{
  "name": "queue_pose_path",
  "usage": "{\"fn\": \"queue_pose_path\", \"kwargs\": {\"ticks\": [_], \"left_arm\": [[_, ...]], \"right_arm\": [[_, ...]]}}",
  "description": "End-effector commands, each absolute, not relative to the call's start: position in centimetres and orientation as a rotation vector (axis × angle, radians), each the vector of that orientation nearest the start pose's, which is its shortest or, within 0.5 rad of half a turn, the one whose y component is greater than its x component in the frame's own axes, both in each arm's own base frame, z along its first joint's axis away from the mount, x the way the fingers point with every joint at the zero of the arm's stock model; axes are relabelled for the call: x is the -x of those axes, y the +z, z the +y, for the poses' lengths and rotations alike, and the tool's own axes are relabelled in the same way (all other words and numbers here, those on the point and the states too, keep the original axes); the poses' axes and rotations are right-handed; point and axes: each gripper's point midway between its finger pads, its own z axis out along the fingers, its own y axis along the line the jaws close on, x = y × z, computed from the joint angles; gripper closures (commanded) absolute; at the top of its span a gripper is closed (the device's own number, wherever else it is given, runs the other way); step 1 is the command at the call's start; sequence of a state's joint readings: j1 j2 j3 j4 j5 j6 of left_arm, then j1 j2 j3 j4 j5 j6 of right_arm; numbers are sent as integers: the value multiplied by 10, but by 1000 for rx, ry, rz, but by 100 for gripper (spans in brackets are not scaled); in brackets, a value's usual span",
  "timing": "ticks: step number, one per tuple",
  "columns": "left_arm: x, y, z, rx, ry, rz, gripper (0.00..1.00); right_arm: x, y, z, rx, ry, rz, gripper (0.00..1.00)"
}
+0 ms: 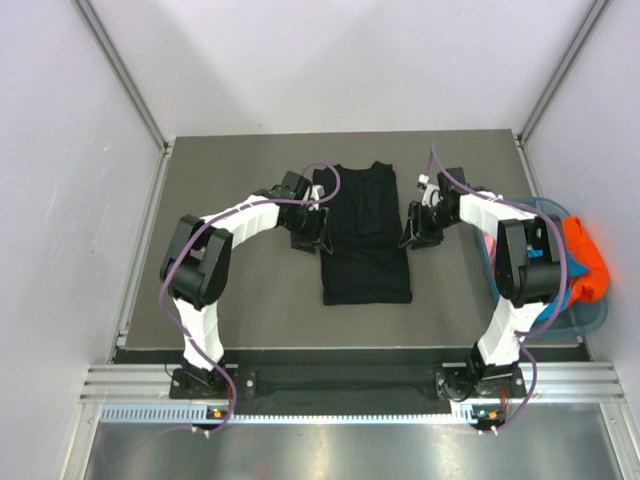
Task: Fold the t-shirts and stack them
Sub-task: Fold the tshirt
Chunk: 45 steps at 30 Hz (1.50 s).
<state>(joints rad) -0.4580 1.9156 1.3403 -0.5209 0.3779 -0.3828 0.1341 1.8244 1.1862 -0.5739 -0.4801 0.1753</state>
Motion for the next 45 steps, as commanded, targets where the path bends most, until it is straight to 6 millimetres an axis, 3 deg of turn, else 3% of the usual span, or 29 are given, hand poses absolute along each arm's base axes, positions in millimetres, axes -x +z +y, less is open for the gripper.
{"fn": "queue_pose_path", "kwargs": {"ticks": [1,6,13,19,20,23,25,30,33,37,45], "left_arm": [[-352,62,-268,-293,-807,2696,42],[-365,65,-273,-255,-811,2669,46],[-378,70,-281,-239,-835,2639,54],[-378,59,-285,-226,-856,2675,64],[-378,59,-283,-224,-850,2678,67],[-380,60,-280,-216,-812,2676,89],[-386,62,-274,-199,-748,2662,100],[-396,72,-259,-167,-616,2641,100],[-402,69,-259,-170,-596,2649,100],[-403,53,-258,-161,-563,2708,100],[-410,52,-258,-174,-554,2701,99]], "right_arm": [[-374,63,139,107,773,2666,57],[-378,66,145,119,799,2652,62],[-379,67,155,126,851,2645,77],[-380,67,161,128,883,2646,85],[-381,67,161,125,888,2646,87],[-388,70,165,123,895,2637,100],[-396,76,166,116,897,2618,100],[-413,84,170,83,910,2604,100],[-416,77,171,77,913,2630,100],[-415,60,168,71,892,2682,100],[-408,54,160,73,831,2705,100]]}}
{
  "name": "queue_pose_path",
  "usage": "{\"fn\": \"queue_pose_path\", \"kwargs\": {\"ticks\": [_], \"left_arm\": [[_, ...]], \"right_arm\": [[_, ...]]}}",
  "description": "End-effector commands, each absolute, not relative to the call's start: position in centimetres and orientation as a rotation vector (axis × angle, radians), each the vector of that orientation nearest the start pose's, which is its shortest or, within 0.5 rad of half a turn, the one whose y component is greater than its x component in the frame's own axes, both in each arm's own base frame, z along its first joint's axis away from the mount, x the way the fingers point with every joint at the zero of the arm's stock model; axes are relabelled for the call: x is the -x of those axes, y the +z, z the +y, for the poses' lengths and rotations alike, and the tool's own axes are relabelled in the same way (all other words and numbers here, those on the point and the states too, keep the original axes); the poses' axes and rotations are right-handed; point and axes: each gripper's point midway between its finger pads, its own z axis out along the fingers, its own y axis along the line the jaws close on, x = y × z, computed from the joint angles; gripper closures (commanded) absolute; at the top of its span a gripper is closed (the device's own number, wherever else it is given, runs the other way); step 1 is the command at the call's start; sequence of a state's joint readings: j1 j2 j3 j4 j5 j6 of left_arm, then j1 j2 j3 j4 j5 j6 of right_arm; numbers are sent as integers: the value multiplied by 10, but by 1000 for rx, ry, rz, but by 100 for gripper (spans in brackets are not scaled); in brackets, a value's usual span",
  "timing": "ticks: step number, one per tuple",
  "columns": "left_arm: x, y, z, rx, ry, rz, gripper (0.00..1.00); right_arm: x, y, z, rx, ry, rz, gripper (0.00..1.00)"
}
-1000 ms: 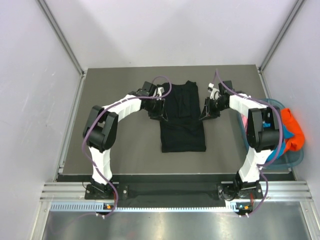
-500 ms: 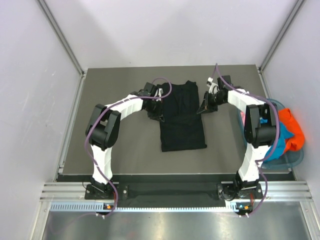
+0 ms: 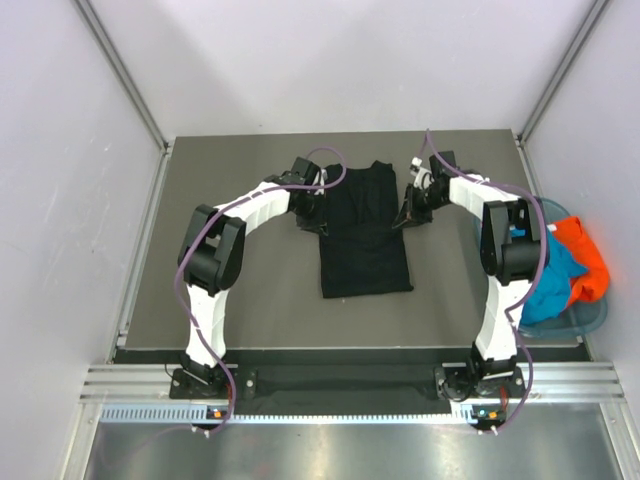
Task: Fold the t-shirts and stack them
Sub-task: Fold the tshirt
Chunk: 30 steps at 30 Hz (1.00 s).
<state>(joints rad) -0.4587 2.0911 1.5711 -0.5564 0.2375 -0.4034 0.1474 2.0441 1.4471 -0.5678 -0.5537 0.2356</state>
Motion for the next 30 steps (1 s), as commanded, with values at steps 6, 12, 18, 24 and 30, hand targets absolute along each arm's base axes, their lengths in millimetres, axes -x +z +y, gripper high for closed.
{"fn": "queue_pose_path", "kwargs": {"ticks": [6,12,18,24,30], "left_arm": [[-408,56,-258,-177,-558,2700,98],[-403,63,-242,-167,-454,2712,51],[-399,114,-227,-207,-393,2629,31],[-376,137,-270,-181,-808,2562,42],[-345,114,-304,-117,-1053,2628,63]], "right_arm": [[-409,61,160,63,828,2681,100],[-410,67,146,56,718,2697,73],[-394,104,133,147,537,2676,51],[-372,111,193,205,754,2649,52],[-346,94,224,131,1060,2660,80]]}}
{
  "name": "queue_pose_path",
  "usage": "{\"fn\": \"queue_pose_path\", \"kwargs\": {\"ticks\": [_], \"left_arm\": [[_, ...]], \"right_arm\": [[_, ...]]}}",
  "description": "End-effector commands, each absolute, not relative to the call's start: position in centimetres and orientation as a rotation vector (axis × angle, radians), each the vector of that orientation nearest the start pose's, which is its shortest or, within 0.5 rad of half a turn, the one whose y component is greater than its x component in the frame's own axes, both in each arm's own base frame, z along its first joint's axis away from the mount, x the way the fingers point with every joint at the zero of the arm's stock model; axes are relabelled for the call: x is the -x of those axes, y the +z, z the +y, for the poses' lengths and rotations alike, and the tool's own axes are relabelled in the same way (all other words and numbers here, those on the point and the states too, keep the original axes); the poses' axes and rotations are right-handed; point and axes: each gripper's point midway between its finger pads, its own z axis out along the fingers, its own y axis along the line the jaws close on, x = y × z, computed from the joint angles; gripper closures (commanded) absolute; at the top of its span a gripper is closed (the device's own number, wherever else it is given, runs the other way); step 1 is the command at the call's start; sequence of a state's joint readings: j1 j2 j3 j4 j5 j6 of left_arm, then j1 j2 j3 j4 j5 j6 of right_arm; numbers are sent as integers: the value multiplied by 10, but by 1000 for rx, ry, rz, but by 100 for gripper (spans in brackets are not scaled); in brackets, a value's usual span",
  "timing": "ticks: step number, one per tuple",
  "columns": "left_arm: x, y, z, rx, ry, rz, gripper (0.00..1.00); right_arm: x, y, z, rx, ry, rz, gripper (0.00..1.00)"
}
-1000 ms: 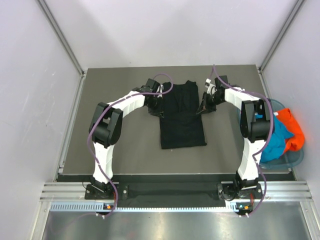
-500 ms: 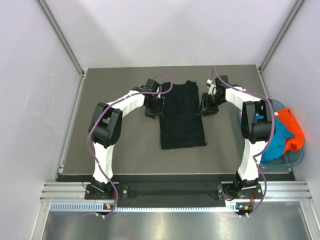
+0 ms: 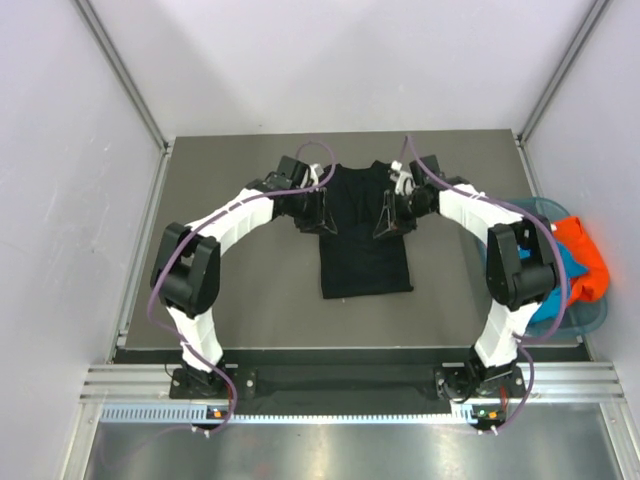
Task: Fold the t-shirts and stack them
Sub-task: Fold the tshirt
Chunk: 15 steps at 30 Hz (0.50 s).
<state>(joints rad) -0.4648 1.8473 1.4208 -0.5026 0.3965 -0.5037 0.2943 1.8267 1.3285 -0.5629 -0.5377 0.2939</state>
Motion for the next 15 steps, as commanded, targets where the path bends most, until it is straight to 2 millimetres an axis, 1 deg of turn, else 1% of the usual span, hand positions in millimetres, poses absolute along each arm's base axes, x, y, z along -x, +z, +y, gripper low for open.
{"fn": "queue_pose_path", "kwargs": {"ticks": [1,2,3,4,5,6,7,8,9,10,11,12,13,14,15], "left_arm": [[-332,107,-308,-124,-1060,2656,64],[-325,109,-310,-130,-1079,2653,66],[-322,110,-313,-137,-1111,2637,66],[-306,98,-313,-112,-1124,2680,67],[-299,98,-313,-110,-1140,2676,67],[-294,93,-312,-107,-1150,2682,67],[-282,80,-309,-100,-1146,2714,68],[-276,72,-307,-99,-1139,2732,69],[-266,59,-301,-93,-1119,2771,69],[-262,52,-298,-111,-1096,2786,69],[-257,39,-294,-106,-1068,2826,69],[-253,33,-291,-110,-1051,2847,71],[-249,28,-286,-142,-1010,2870,72],[-249,32,-284,-168,-987,2860,72],[-250,39,-285,-212,-971,2838,72]], "right_arm": [[-339,92,222,131,1078,2670,85],[-322,79,216,116,1087,2710,90],[-315,82,214,121,1100,2695,92],[-293,67,205,80,1121,2741,94],[-288,62,198,63,1121,2737,95],[-281,61,190,42,1116,2731,96],[-273,55,184,12,1122,2743,96],[-258,39,172,-54,1119,2779,96],[-254,34,168,-65,1116,2778,96],[-242,23,164,-97,1122,2808,96],[-240,20,164,-105,1132,2810,96],[-237,15,164,-112,1139,2828,96],[-236,15,163,-115,1141,2833,96],[-236,17,164,-116,1144,2831,97],[-236,25,162,-106,1119,2823,96]]}}
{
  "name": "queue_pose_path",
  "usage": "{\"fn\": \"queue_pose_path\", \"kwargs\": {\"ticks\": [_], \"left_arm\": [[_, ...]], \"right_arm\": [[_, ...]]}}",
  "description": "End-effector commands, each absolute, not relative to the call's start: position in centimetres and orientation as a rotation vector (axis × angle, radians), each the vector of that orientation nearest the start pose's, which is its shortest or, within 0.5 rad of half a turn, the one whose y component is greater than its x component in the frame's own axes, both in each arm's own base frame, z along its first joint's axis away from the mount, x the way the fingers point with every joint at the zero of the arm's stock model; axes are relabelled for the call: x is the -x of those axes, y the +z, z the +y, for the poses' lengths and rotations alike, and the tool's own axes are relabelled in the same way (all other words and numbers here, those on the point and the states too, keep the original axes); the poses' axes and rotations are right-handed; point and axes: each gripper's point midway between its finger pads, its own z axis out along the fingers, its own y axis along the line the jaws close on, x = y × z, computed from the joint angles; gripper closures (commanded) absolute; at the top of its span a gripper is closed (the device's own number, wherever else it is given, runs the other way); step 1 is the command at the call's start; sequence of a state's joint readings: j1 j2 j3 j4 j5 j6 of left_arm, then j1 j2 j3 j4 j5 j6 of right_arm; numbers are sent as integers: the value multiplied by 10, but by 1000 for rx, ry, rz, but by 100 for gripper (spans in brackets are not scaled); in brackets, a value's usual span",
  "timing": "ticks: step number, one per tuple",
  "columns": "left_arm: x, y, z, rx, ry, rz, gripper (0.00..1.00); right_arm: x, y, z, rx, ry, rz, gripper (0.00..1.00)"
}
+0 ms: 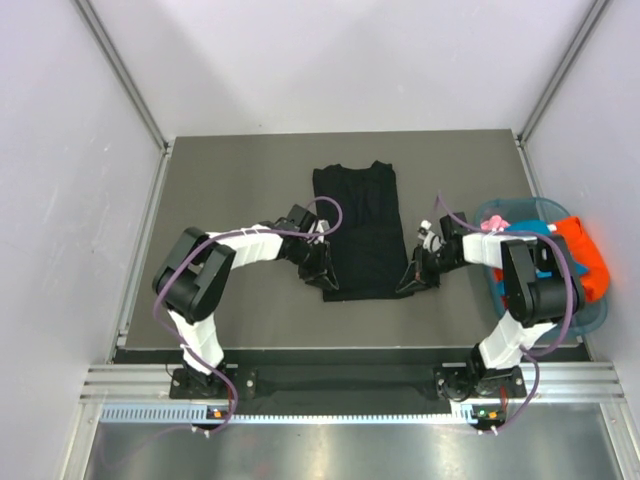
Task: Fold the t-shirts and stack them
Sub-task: Fold the tshirt
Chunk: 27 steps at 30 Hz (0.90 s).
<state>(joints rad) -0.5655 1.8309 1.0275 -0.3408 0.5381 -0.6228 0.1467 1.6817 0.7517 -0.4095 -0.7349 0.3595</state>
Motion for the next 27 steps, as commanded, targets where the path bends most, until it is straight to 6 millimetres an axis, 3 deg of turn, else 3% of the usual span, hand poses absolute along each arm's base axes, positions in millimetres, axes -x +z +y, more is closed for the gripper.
{"fn": "queue_pose_path", "kwargs": {"ticks": [1,4,7,10,12,16,19,21,23,24,27], "left_arm": [[-251,46,-285,-221,-964,2826,72],[-251,74,-290,-244,-1006,2772,69],[-252,91,-304,-240,-1071,2745,69],[-255,91,-319,-202,-1173,2727,69],[-255,78,-325,-170,-1210,2745,69],[-242,44,-313,-135,-1153,2834,71],[-229,18,-291,-157,-1002,2907,71],[-225,9,-279,-218,-915,2927,72],[-225,15,-270,-258,-835,2927,72],[-234,28,-275,-297,-843,2885,72],[-254,71,-295,-338,-929,2785,71]], "right_arm": [[-237,29,160,-98,1093,2817,96],[-249,57,160,-24,1048,2766,95],[-252,71,182,34,1138,2738,94],[-256,66,198,33,1218,2724,93],[-256,50,195,10,1226,2741,93],[-222,9,168,-105,1208,2833,94],[-208,-3,150,-175,1173,2856,94],[-208,1,146,-199,1162,2848,94],[-219,12,150,-137,1113,2839,95],[-225,20,154,-90,1086,2821,95],[-245,59,199,105,1139,2754,94]]}}
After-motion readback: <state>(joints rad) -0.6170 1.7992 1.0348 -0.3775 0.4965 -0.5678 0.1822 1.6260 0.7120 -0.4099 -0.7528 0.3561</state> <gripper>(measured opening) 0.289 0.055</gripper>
